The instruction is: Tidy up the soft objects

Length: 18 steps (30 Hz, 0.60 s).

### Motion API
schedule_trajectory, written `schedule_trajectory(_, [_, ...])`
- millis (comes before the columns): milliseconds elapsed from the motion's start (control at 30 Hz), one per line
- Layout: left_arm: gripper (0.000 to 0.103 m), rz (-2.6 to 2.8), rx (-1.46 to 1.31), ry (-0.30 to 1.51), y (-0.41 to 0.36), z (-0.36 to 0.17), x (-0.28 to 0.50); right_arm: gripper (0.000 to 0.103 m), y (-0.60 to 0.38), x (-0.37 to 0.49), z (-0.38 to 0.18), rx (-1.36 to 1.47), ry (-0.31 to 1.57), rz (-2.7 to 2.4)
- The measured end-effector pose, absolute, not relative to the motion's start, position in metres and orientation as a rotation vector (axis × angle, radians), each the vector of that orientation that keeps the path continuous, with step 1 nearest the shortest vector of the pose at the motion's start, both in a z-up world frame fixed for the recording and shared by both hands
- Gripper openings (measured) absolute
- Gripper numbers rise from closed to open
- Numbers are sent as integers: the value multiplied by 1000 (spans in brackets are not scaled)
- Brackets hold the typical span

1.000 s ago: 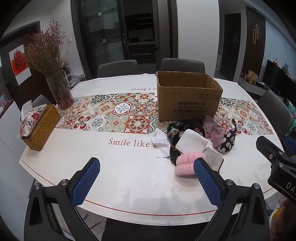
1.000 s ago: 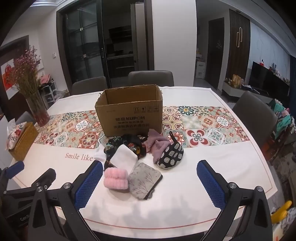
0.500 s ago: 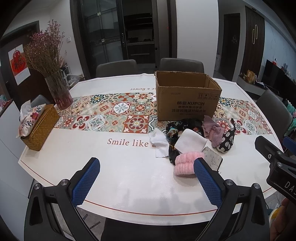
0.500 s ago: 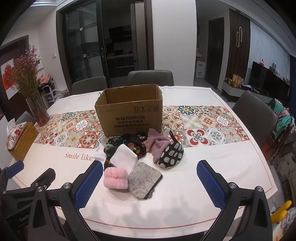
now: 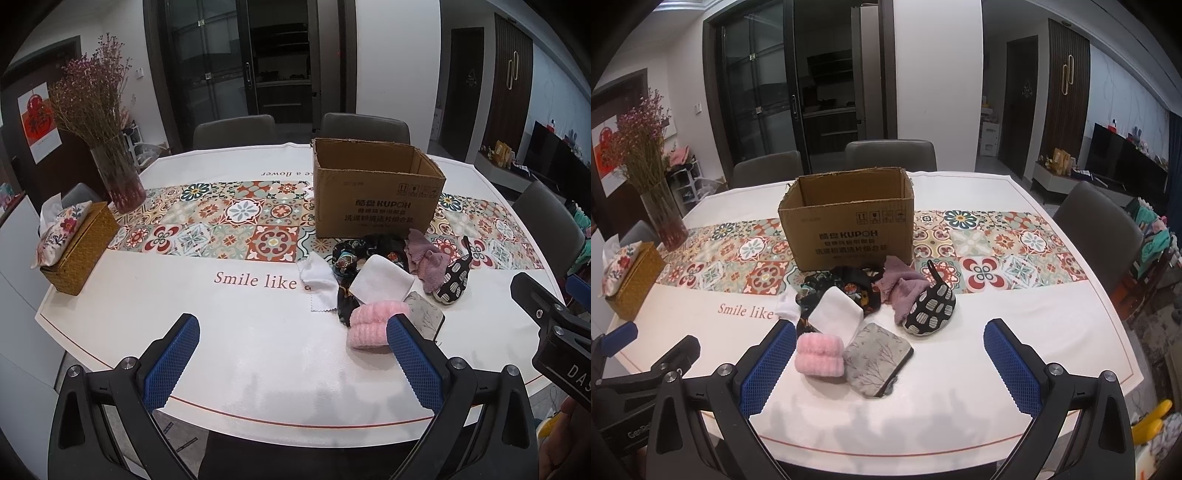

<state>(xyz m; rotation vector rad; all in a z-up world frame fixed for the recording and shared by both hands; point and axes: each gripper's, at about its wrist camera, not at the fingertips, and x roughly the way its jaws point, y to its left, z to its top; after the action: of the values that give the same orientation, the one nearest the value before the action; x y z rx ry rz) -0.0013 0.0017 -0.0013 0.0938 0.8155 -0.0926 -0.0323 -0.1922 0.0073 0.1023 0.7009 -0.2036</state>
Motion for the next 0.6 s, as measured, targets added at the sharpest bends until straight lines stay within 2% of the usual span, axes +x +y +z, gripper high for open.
schedule_trajectory(600, [103,-90,103,828,2,-3,-1,102,-192,-32,7,106,701,-203])
